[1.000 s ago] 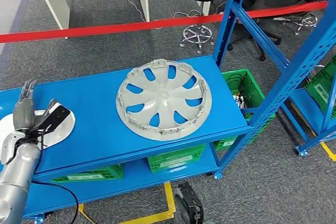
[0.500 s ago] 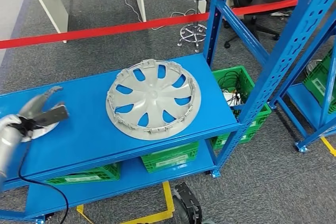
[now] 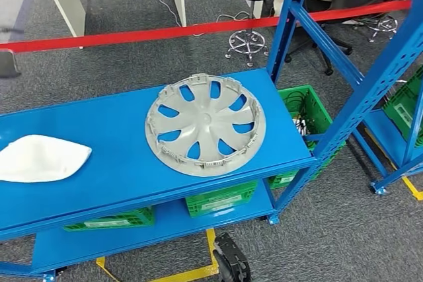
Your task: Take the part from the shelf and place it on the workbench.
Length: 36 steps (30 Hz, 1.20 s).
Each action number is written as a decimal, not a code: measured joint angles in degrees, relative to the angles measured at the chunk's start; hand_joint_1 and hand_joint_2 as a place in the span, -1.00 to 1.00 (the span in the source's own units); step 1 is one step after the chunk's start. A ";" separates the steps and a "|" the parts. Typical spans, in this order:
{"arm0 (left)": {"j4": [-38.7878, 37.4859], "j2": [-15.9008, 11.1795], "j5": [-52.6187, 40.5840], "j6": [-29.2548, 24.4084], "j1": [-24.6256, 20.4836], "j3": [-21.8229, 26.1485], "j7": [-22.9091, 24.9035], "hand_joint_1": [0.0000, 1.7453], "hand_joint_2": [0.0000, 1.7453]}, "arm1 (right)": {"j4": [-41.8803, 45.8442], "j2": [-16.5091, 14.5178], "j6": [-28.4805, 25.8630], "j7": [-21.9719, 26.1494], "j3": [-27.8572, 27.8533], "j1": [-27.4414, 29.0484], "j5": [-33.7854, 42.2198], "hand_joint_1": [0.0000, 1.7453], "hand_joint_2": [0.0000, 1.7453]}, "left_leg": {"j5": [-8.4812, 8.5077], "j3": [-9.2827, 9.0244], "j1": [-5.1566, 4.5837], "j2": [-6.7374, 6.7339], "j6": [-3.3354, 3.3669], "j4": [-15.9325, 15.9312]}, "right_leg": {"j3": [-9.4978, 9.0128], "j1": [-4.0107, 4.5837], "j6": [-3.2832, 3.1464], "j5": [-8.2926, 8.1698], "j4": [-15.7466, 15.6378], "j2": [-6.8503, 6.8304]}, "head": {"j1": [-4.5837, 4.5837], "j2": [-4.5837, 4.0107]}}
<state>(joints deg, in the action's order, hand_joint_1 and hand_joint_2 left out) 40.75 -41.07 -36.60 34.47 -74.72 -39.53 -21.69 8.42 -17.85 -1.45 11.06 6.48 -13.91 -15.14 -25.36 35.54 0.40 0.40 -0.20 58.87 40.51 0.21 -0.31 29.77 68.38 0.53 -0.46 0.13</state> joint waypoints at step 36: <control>36.60 14.22 4.39 -38.17 68.61 31.83 -10.04 -1.00 -1.00 | 0.55 0.37 -0.02 -2.72 -0.09 1.31 -1.10 -1.00 -1.00 | 0.78 -0.59 0.33 -0.50 -1.37 -1.24 | -7.66 0.02 -0.41 -1.28 -10.31 0.18 | 0.08 0.00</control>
<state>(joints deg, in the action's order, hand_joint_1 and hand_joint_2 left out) 77.34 -26.85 -32.21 -3.70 -6.11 -7.70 -31.73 8.97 -17.47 -1.48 8.33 6.39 -12.60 -16.23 -24.58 34.96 0.74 -0.10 -1.57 57.63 32.85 0.23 -0.72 28.49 58.07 0.71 -0.38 0.13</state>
